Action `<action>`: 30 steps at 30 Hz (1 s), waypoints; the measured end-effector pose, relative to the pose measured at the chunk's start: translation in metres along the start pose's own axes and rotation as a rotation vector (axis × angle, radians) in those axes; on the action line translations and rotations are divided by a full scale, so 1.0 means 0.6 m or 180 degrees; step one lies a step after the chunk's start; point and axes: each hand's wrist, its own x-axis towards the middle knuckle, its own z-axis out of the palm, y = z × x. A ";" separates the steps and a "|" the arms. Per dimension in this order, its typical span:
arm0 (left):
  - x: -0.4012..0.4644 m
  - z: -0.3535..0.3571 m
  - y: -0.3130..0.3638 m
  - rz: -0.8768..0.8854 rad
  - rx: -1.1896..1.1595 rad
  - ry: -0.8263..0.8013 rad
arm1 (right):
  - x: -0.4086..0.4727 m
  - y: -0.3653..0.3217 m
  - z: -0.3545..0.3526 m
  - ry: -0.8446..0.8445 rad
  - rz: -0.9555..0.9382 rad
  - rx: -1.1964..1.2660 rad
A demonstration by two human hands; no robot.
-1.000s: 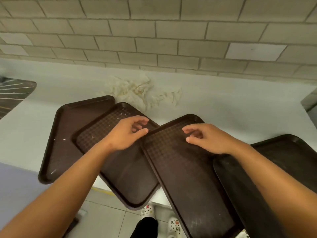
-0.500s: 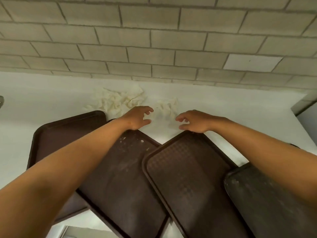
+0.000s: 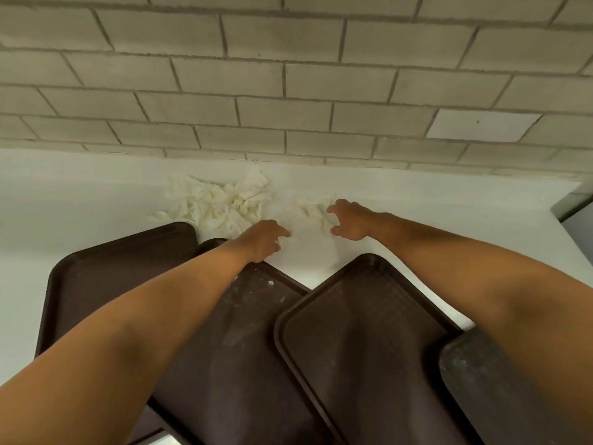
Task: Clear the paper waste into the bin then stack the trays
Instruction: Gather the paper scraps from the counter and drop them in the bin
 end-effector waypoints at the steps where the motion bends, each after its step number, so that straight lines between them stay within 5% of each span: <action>1: 0.000 0.000 -0.002 -0.0002 -0.0022 0.0042 | 0.004 -0.002 0.002 0.0039 -0.0001 -0.0005; 9: -0.011 -0.005 -0.009 0.0054 -0.0050 0.0303 | 0.004 -0.016 0.049 0.0209 -0.0307 0.0092; 18: -0.019 -0.020 -0.005 -0.0010 -0.0268 0.0572 | 0.003 -0.027 0.053 0.0402 -0.0834 -0.0712; 30: -0.045 -0.042 0.003 -0.0606 -0.1464 0.0999 | -0.029 -0.017 0.057 0.0285 -0.0674 0.0008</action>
